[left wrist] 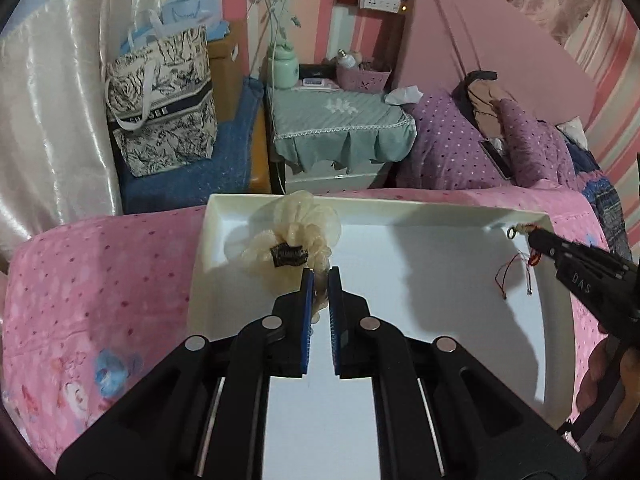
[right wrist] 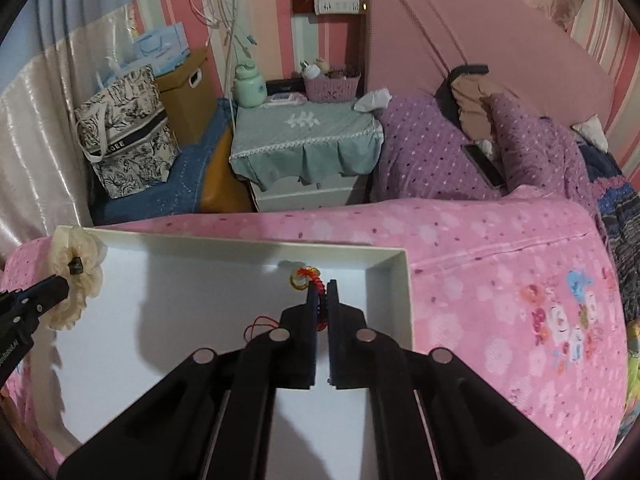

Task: Organize jewelry
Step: 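Carry the cream scrunchie into the white tray with the left gripper while the right drops the red pendant there, then move both open grippers back toward the remaining jewelry beside the tray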

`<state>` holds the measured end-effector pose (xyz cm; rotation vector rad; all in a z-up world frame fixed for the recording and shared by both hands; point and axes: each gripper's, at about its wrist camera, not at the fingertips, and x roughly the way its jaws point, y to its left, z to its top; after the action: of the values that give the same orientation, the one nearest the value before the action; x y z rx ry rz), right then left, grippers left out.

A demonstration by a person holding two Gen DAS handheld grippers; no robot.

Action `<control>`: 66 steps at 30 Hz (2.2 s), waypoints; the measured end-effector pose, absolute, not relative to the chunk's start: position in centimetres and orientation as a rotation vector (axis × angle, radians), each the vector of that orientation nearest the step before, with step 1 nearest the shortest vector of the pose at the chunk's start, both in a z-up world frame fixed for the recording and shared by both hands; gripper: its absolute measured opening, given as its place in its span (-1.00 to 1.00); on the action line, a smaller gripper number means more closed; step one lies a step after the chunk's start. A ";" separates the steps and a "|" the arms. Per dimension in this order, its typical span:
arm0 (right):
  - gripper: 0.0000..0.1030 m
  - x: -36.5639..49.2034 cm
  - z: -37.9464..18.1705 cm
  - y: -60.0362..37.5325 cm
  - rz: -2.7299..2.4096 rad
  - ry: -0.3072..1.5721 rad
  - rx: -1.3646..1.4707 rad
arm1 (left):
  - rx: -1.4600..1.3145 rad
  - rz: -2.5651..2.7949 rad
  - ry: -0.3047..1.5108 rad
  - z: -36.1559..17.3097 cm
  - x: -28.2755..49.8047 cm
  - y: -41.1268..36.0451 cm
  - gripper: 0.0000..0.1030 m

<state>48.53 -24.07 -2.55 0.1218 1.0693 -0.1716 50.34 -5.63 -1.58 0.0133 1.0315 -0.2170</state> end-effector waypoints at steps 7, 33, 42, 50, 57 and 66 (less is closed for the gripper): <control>-0.92 49.3 -3.9 -24.9 -0.175 1.093 0.108 | 0.020 -0.175 1.049 -3.5 51.3 -4.8 -0.66; 0.44 37.5 6.8 -24.0 -0.097 0.874 0.030 | 0.065 -0.097 0.965 0.2 45.9 -3.9 0.47; 0.75 27.2 10.9 -25.2 -0.093 0.844 0.094 | 0.092 -0.073 0.896 6.7 33.3 -1.4 0.94; 0.75 23.4 7.8 -24.7 -0.137 0.907 0.175 | -0.031 -0.097 0.917 5.7 25.3 1.5 0.94; 0.75 22.5 5.7 -22.1 -0.137 0.954 0.104 | -0.065 -0.085 0.959 2.7 25.1 2.2 0.94; 0.75 23.8 1.9 -20.6 -0.085 1.034 0.133 | -0.024 -0.074 1.031 -1.1 27.0 1.4 0.94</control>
<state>23.76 -20.61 1.87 0.1331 1.0337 -0.0845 27.05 1.44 -1.10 -0.0239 1.0311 -0.0736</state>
